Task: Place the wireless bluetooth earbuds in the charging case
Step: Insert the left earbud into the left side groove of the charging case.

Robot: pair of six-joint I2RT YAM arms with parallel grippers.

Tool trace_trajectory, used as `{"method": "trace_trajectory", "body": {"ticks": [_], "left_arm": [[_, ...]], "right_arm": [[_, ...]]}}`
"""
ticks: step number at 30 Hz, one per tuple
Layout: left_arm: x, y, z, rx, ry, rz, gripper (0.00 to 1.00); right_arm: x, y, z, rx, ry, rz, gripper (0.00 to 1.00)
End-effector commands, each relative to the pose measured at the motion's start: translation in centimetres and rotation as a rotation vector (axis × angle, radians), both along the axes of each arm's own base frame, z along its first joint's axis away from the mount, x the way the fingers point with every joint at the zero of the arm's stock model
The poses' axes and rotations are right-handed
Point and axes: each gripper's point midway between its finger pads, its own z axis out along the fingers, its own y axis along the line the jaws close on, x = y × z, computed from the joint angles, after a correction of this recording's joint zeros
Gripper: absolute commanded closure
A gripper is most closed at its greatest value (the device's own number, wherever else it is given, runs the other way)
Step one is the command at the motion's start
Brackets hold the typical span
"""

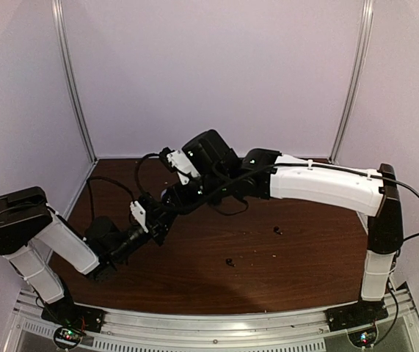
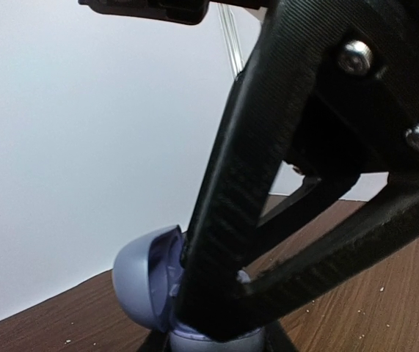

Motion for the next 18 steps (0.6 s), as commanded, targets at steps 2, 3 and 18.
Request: {"method": "trace_trajectory", "body": {"ticks": [2,3,18], "left_arm": [[-2.1,1.9,8.0,-0.261,-0.206,-0.023,1.00],[-2.1,1.9,8.0,-0.263,-0.206,-0.023,1.00],[-2.4,1.9,8.1,-0.265,-0.209,-0.039,1.00]], "right_arm": [[-0.2,-0.5,1.6,0.023,-0.014,0.000,0.64],[-0.2,-0.5,1.7,0.024,-0.015,0.001,0.63],[-0.4,-0.4,7.4,0.114,-0.133,0.030,0.53]]}}
